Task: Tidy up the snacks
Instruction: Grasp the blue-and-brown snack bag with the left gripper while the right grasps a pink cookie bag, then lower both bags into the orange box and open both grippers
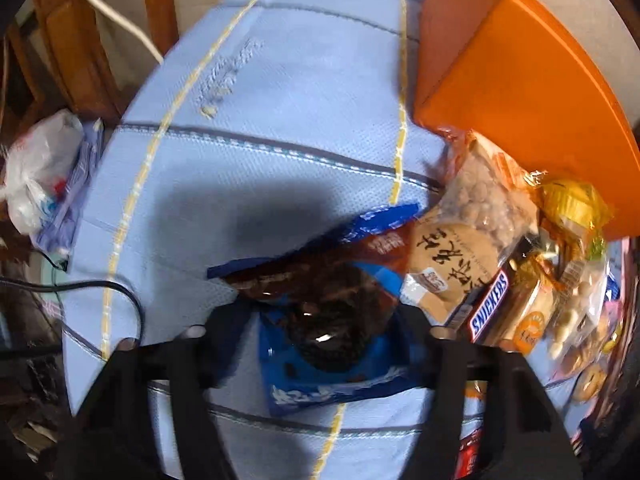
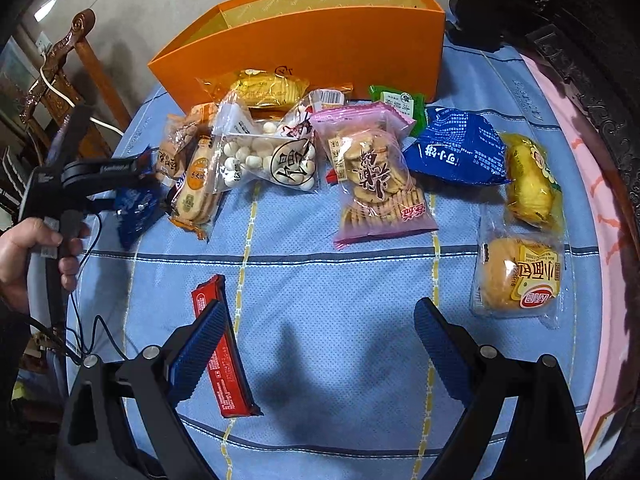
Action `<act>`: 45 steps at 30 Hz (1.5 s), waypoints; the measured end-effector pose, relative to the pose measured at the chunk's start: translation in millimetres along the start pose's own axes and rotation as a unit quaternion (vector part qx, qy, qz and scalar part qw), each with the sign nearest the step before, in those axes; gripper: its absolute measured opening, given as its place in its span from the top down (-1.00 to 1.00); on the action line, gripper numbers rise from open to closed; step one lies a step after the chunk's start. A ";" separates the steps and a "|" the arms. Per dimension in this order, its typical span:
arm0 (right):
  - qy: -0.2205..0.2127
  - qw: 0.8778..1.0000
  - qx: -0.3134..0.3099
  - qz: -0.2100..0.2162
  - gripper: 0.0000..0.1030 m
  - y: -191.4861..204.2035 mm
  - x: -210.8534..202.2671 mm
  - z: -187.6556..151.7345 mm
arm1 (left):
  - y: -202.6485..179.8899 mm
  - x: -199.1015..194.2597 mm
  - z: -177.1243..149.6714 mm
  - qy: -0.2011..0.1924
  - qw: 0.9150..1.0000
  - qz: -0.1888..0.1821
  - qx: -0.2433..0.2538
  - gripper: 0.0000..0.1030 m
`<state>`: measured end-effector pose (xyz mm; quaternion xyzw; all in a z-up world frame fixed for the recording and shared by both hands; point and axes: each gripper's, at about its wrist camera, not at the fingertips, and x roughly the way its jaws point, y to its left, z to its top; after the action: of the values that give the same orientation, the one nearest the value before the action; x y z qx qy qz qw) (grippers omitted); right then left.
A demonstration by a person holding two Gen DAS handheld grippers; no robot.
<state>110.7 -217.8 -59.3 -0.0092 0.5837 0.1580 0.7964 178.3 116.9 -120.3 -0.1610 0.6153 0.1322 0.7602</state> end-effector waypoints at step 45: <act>0.001 0.998 -0.027 -0.064 0.35 -18.4 37.4 74.0 | -37.9 -46.9 -90.6 0.017 0.994 -0.082 0.074 -0.08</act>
<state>194.2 -211.5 -73.8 -0.0682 0.5781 0.1219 0.8039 102.8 45.2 -88.6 -0.1566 0.6212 0.0212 0.7675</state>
